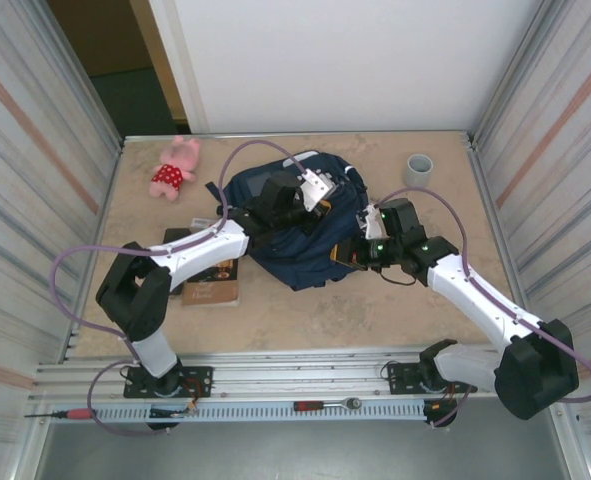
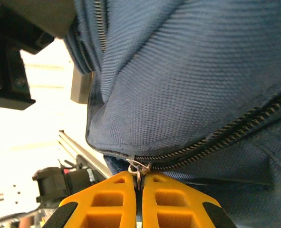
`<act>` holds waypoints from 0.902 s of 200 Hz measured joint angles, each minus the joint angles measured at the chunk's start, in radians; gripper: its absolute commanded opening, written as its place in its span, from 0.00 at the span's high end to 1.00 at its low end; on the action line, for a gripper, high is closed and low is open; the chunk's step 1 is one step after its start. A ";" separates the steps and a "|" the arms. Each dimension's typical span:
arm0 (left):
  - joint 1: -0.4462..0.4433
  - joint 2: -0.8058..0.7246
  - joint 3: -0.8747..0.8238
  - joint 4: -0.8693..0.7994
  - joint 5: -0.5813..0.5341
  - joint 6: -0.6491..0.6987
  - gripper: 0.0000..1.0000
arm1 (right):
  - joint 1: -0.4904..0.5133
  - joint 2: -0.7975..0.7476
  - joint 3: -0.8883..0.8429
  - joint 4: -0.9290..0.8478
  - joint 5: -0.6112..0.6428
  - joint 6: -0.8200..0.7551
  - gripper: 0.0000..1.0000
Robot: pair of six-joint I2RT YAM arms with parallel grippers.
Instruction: Pack the student bag
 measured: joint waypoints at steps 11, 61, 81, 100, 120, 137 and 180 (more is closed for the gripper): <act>0.000 0.000 0.000 0.002 0.004 -0.024 1.00 | 0.002 -0.004 -0.007 0.011 0.013 0.037 0.99; -0.052 0.021 0.014 0.012 -0.040 -0.079 1.00 | 0.026 -0.020 -0.031 0.065 0.050 0.159 0.96; -0.064 0.043 0.027 0.012 -0.039 -0.085 1.00 | 0.047 -0.005 -0.032 0.098 0.056 0.183 0.95; -0.063 0.046 0.028 0.011 -0.031 -0.083 1.00 | 0.045 0.002 -0.047 0.126 0.055 0.201 0.87; -0.049 0.046 0.028 0.013 0.009 -0.081 1.00 | 0.026 0.000 -0.066 0.142 0.034 0.217 0.66; -0.022 0.045 0.023 0.033 0.073 -0.080 1.00 | -0.012 -0.022 -0.084 0.141 0.009 0.225 0.53; 0.057 0.028 -0.015 0.075 0.306 -0.019 1.00 | -0.174 -0.146 -0.151 0.178 -0.052 0.249 0.26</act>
